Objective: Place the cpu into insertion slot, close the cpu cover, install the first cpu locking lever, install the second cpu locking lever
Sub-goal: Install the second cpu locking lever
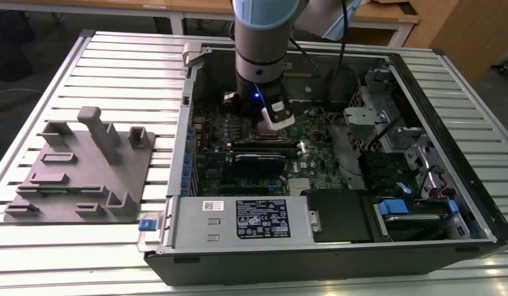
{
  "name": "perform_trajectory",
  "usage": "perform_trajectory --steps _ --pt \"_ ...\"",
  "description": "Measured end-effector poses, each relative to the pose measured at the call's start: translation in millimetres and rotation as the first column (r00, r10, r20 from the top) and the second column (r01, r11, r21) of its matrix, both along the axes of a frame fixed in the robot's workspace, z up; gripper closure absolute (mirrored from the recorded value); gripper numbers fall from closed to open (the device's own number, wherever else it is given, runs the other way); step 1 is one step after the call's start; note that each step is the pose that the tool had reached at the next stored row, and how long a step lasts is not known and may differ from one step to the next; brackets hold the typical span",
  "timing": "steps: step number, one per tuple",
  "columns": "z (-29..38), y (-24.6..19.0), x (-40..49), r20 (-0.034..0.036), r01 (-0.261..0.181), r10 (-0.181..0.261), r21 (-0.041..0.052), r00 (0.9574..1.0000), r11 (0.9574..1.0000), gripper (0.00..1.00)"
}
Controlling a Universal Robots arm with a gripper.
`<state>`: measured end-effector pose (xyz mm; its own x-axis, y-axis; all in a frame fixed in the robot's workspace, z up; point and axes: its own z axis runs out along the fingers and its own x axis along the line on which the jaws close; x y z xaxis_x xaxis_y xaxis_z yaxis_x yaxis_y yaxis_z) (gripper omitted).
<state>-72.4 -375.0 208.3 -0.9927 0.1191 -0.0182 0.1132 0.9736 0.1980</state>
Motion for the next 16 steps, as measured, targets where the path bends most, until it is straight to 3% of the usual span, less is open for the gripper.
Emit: perform_trajectory --steps 9,13,16 --pt "-0.9 8.2 19.2 0.0 0.0 0.0 -0.0525 1.0 0.9986 0.89" --pt "-1.3 12.8 25.9 -0.0001 0.0 0.0 -0.0821 1.0 0.9966 0.89" --pt "-1.4 15.8 28.6 -0.0004 0.0 0.0 -0.0885 1.0 0.9961 0.89"
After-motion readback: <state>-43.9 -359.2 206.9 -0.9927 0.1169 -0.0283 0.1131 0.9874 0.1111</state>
